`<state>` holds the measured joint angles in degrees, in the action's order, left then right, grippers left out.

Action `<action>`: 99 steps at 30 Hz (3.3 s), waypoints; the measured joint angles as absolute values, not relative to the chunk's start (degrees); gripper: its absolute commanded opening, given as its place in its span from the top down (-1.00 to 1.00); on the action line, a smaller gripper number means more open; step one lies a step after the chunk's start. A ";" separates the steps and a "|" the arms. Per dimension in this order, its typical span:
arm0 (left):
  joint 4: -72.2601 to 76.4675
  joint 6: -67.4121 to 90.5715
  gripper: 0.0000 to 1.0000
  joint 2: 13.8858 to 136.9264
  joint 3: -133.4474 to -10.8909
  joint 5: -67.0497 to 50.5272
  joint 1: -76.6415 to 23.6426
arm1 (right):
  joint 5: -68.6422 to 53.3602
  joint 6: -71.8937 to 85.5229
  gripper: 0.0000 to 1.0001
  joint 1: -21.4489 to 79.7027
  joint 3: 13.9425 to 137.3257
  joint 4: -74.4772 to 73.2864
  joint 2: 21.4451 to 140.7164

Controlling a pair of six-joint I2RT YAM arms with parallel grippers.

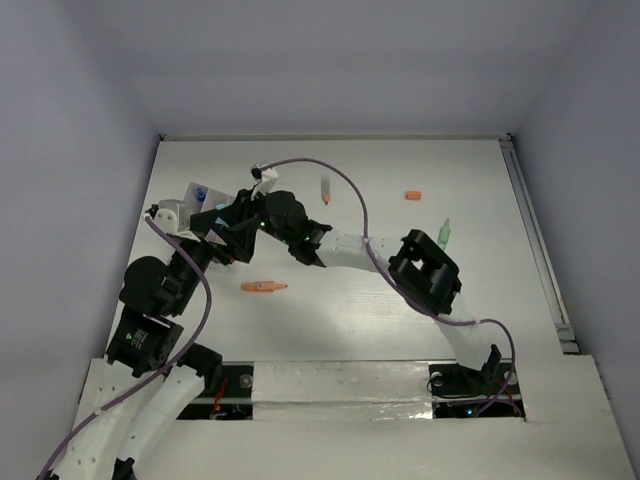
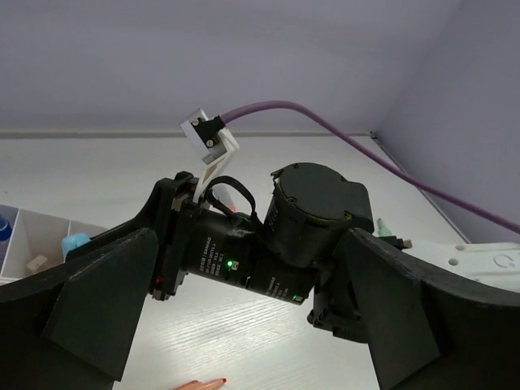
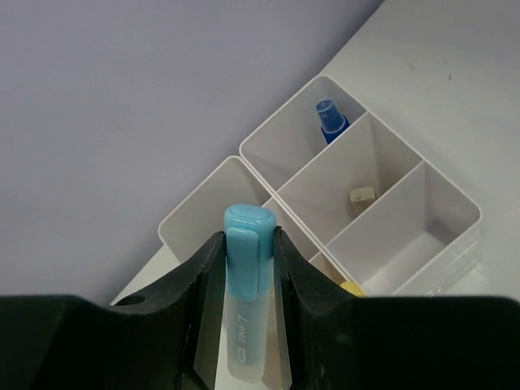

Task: Sort the stationery into containers
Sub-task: Place the stationery in the drawer, then move the pen to the center of the board.

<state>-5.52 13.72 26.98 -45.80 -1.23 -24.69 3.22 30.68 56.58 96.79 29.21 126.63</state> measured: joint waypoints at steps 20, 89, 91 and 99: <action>-3.90 12.86 -0.98 25.32 -42.74 0.16 -24.23 | 8.64 23.59 -0.36 58.59 102.89 28.91 135.55; -2.35 13.50 -0.98 28.91 -41.69 -8.29 -21.67 | -1.26 -3.40 -0.25 41.32 67.18 -15.44 106.80; -2.35 13.58 -0.98 28.91 -41.69 -8.54 -21.67 | -0.19 -3.97 -0.54 41.15 64.64 -15.35 104.88; -2.35 13.58 -0.98 28.91 -41.69 -8.56 -21.67 | 2.13 -1.17 -0.89 40.88 59.11 -14.17 95.46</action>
<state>-2.35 13.58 28.91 -41.69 -8.56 -21.67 2.13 -1.17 40.88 59.11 -14.17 95.46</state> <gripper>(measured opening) 0.989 0.940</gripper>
